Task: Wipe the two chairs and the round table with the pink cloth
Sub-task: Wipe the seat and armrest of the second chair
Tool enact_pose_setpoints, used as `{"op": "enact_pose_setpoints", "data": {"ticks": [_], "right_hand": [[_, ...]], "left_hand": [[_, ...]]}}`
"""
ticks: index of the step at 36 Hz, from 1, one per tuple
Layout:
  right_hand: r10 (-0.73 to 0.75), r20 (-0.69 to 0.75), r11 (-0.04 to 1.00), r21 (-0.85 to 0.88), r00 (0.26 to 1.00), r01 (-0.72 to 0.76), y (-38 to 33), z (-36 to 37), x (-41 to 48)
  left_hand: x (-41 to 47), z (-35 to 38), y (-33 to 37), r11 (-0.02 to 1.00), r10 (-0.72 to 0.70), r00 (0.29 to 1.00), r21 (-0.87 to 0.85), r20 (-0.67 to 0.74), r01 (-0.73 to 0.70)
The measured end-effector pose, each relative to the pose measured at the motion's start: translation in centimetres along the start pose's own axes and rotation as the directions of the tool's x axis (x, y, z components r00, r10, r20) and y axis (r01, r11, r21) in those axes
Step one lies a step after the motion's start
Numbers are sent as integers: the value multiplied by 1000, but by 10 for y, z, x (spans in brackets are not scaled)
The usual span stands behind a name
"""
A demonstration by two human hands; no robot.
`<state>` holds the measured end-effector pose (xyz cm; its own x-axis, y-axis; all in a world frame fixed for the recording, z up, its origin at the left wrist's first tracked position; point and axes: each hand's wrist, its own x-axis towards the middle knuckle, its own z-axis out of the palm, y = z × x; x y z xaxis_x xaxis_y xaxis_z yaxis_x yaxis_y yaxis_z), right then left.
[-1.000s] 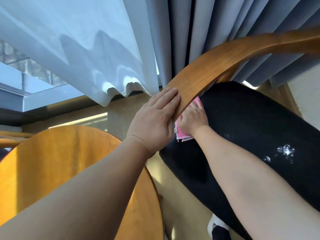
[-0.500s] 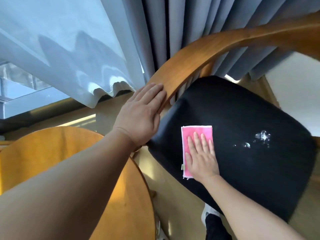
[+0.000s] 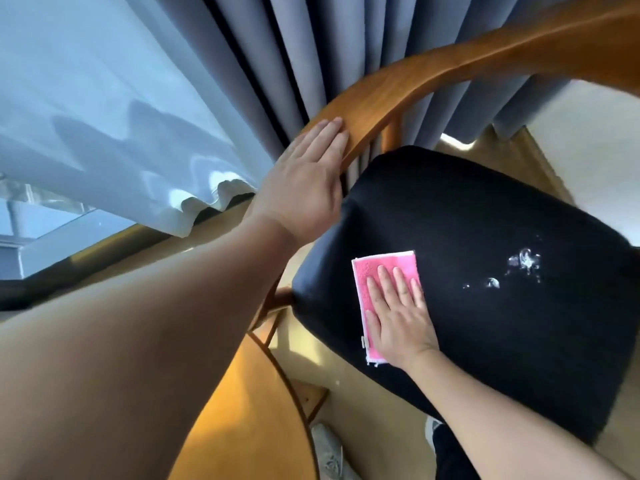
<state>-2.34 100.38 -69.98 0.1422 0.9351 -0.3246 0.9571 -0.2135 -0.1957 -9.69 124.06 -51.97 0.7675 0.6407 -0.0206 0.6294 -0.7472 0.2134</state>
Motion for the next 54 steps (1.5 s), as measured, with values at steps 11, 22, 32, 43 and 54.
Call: {"op": "enact_pose_setpoints", "data": {"ticks": [11, 22, 32, 43, 54], "right_hand": [[-14, 57, 1000, -4, 998, 14, 5, -37, 81], [-44, 16, 998, -46, 999, 45, 12, -84, 187], [63, -16, 998, -19, 998, -63, 35, -68, 157], [273, 16, 962, 17, 962, -273, 60, -13, -16], [233, 26, 972, -8, 972, -233, 62, -20, 7]], "left_hand": [[2, 0, -2, 997, 23, 999, 80, 28, -25], [1, 6, -4, 996, 71, 996, 63, -46, -69], [3, 12, -6, 991, 131, 988, 50, -79, -128], [2, 5, -1, 991, 97, 995, 94, 4, -97], [3, 5, -1, 991, 94, 996, 90, 10, -94]]}}
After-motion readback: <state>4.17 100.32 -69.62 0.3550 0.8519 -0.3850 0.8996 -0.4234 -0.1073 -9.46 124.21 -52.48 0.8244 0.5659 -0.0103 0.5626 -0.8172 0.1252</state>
